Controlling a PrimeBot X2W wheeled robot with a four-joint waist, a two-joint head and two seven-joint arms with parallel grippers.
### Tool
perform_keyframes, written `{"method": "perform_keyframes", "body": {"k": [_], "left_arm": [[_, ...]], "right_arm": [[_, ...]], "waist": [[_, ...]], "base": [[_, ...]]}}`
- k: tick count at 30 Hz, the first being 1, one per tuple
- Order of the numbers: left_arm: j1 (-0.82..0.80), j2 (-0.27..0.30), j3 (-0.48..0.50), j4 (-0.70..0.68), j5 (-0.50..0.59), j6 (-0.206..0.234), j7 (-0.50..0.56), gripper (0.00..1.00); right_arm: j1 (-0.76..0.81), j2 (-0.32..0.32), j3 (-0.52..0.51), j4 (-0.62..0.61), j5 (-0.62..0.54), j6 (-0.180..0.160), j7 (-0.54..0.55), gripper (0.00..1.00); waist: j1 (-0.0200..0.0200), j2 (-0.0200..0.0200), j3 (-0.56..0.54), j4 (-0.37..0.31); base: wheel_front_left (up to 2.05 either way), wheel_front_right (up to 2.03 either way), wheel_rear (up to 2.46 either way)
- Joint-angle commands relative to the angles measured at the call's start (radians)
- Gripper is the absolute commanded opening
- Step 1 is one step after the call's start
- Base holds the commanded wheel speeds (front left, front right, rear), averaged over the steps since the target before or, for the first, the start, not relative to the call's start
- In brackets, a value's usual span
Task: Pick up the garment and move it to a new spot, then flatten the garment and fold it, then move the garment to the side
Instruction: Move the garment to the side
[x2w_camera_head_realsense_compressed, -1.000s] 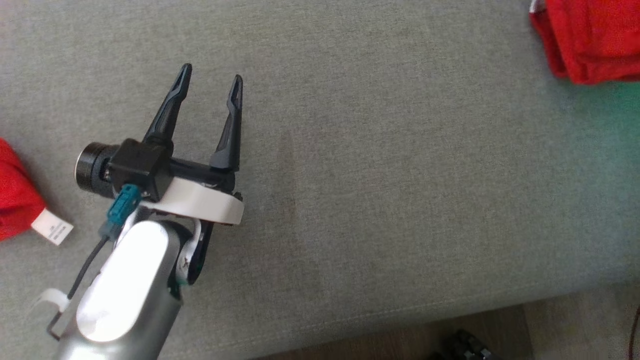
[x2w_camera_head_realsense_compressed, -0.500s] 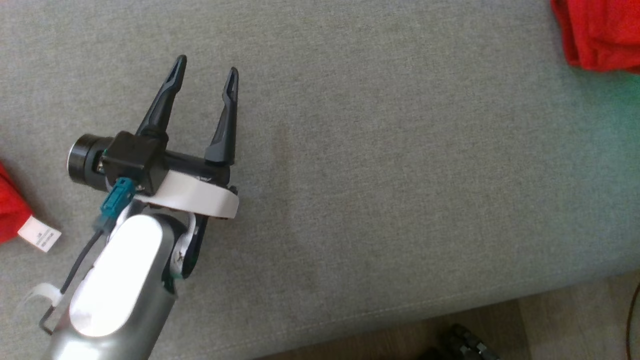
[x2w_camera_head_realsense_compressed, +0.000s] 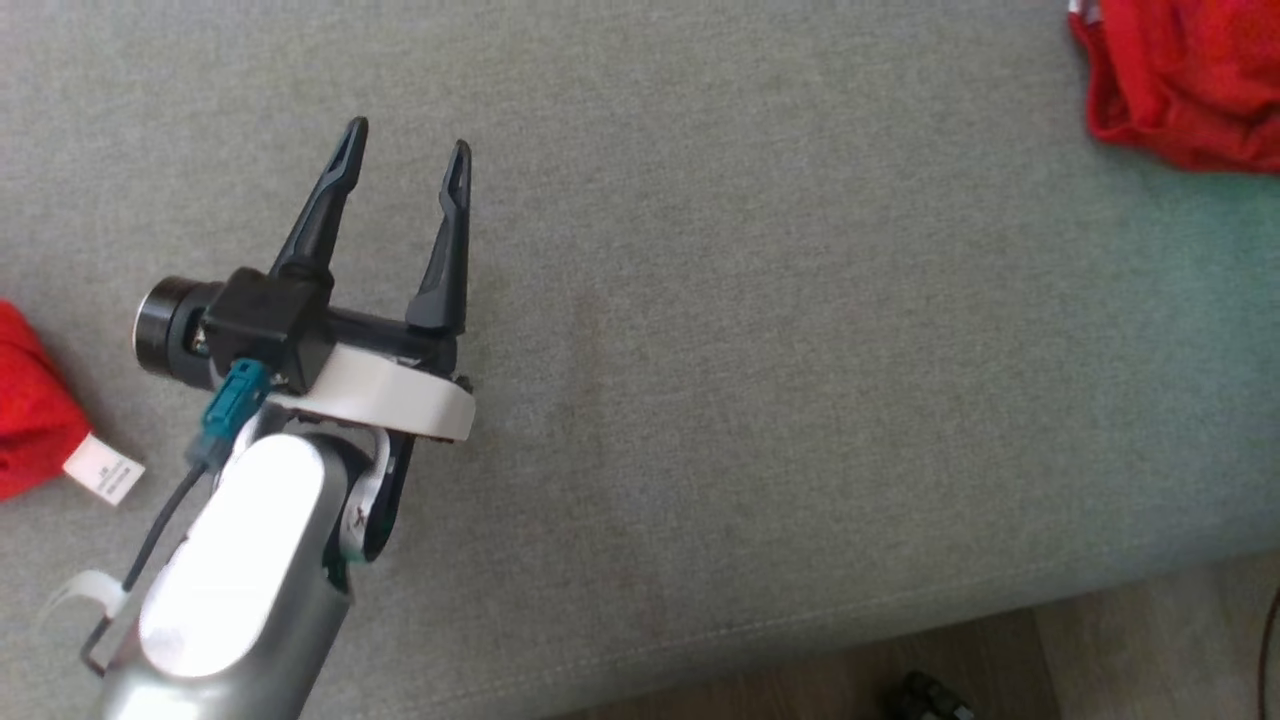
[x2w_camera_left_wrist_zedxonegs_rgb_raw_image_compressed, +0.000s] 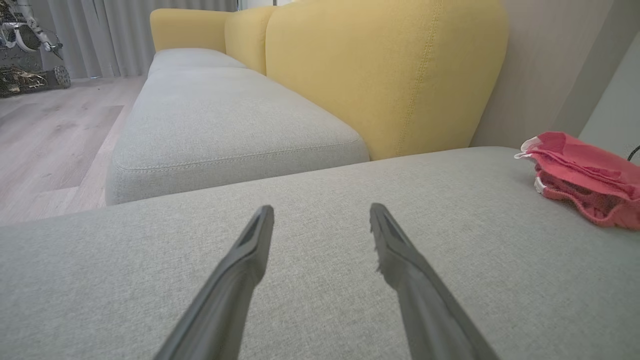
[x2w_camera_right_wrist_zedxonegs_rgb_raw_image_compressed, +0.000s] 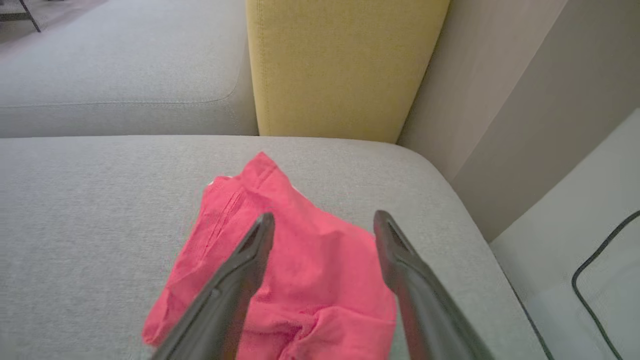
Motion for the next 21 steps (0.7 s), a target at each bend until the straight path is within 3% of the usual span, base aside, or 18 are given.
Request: {"method": "perform_keyframes", "body": {"k": [1,6,12,16,17,21], "left_arm": [[0.005,0.025,0.031,-0.026,-0.01,0.008,-0.007,1.0],[0.032,0.027,0.034,-0.021,-0.022,0.015,-0.01,1.0],[0.093,0.03,0.053,-0.018,-0.048,0.037,-0.016,1.0],[0.135,0.031,0.072,-0.023,-0.067,0.056,-0.02,1.0],[0.135,0.031,0.072,-0.023,-0.067,0.056,-0.02,1.0],[0.173,0.036,0.089,-0.029,-0.083,0.07,-0.024,1.0]], "right_arm": [[0.061,-0.012,-0.023,-0.028,-0.022,-0.001,-0.021,1.0],[0.159,0.089,-0.156,-0.096,-0.095,-0.001,-0.095,1.0],[0.314,0.293,-0.313,-0.266,-0.224,-0.001,-0.145,1.0],[0.411,0.438,-0.364,-0.404,-0.316,-0.001,-0.143,1.0],[0.411,0.438,-0.364,-0.404,-0.316,-0.001,-0.143,1.0],[0.471,0.541,-0.373,-0.51,-0.394,-0.001,-0.134,1.0]], "waist": [[0.0,0.0,-0.016,-0.002],[0.0,0.0,-0.065,-0.001],[0.0,0.0,-0.146,0.017],[0.0,0.0,-0.194,0.041],[0.0,0.0,-0.194,0.041],[0.0,0.0,-0.232,0.07]], "base": [[0.0,0.0,0.0],[0.0,0.0,0.0],[0.0,0.0,0.0],[0.0,0.0,0.0],[0.0,0.0,0.0],[0.0,0.0,0.0]]}}
